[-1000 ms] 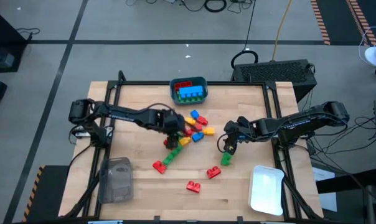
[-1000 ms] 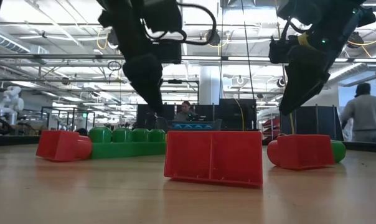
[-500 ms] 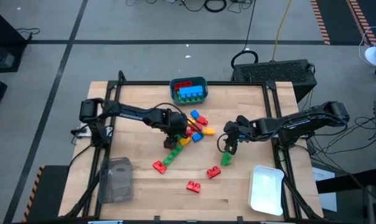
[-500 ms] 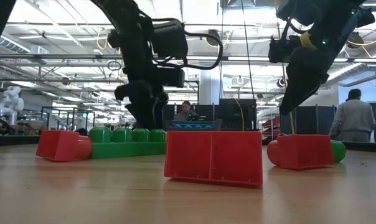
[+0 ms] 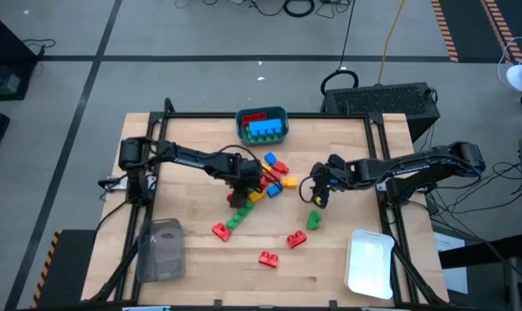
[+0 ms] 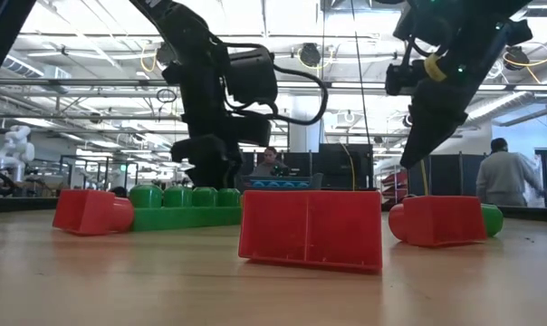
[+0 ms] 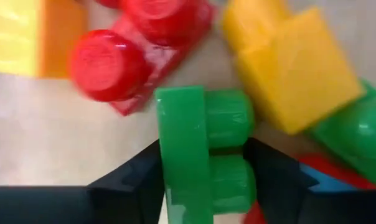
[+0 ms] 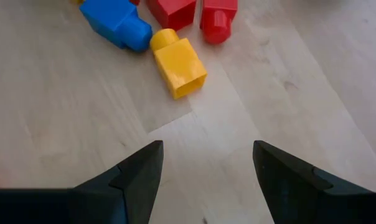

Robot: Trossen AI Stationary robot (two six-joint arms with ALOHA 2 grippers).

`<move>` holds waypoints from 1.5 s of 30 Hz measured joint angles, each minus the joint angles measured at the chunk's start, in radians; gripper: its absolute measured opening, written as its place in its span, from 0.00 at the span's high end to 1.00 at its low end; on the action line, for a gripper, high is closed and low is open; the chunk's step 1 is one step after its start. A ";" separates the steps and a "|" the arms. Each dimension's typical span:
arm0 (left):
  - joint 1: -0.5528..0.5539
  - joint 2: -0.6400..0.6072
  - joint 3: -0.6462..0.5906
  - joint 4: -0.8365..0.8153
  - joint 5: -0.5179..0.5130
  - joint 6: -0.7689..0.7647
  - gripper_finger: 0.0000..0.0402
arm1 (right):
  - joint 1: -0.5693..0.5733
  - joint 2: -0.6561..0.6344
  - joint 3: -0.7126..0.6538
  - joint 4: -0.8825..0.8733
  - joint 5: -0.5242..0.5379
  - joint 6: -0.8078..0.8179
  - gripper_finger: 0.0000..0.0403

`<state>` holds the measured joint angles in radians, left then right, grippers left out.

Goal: Sort blocks by size
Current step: Put the green game piece into the gray container

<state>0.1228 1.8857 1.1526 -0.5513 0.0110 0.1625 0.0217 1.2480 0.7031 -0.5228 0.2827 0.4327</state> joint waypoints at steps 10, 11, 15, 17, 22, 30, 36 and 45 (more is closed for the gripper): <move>0.021 -0.014 0.009 -0.037 -0.010 -0.053 0.55 | -0.016 0.000 0.000 0.002 0.000 -0.001 0.41; 0.021 -0.023 0.009 -0.041 -0.010 -0.058 0.55 | -0.016 0.000 0.000 0.001 0.000 -0.001 0.41; 0.016 -0.084 0.010 -0.095 -0.010 -0.138 0.55 | -0.017 0.000 0.000 0.004 0.002 -0.003 0.41; 0.003 -0.128 0.010 -0.134 -0.027 -0.185 0.55 | -0.016 0.000 0.000 0.004 0.003 -0.004 0.41; -0.056 -0.261 0.010 -0.250 -0.086 -0.321 0.55 | -0.017 0.000 0.000 0.028 0.004 -0.023 0.41; -0.231 -0.419 0.011 -0.493 -0.118 -0.635 0.55 | -0.017 0.000 0.001 0.055 0.004 -0.026 0.41; -0.392 -0.448 0.011 -0.651 -0.077 -0.839 0.55 | -0.024 0.000 0.001 0.076 0.002 -0.050 0.41; -0.649 -0.454 0.011 -0.701 -0.041 -1.067 0.55 | -0.076 0.000 0.001 0.117 0.001 -0.060 0.41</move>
<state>-0.5266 1.4312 1.1633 -1.2527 -0.0298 -0.9049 -0.0546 1.2476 0.7036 -0.4062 0.2836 0.3732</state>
